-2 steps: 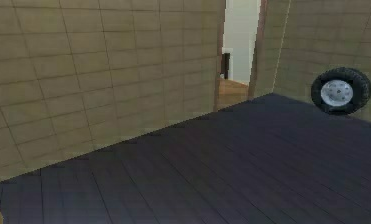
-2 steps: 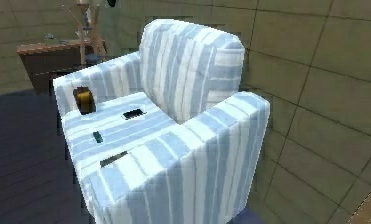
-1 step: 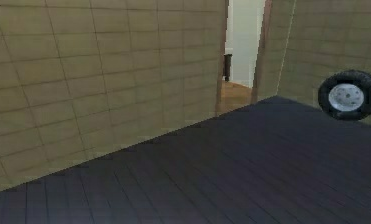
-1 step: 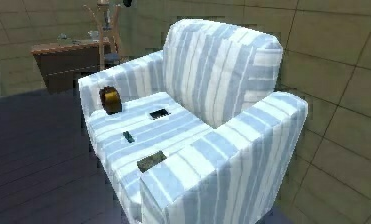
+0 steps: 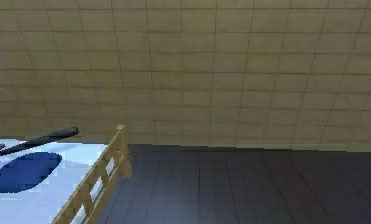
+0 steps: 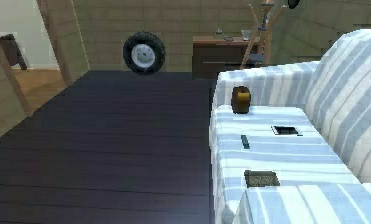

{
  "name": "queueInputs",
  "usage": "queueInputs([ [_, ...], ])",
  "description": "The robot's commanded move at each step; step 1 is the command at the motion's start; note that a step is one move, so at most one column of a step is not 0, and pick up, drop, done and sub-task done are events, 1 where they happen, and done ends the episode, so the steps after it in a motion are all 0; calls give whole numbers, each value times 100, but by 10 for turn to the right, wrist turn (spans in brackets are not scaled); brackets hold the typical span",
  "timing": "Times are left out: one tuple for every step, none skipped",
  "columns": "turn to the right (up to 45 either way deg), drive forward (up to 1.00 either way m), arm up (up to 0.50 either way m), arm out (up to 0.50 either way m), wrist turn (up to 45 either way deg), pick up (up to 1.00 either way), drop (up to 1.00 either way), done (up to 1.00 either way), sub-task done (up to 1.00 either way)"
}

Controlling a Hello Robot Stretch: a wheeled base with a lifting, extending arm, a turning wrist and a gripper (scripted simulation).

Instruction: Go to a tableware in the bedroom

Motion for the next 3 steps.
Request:
queueInputs([
  [0, 25, 0, 0, 0, 0, 0, 0, 0],
  [450, 0, 0, 0, 0, 0, 0, 0, 0],
  [420, 0, 0, 0, 0, 0, 0, 0, 0],
])
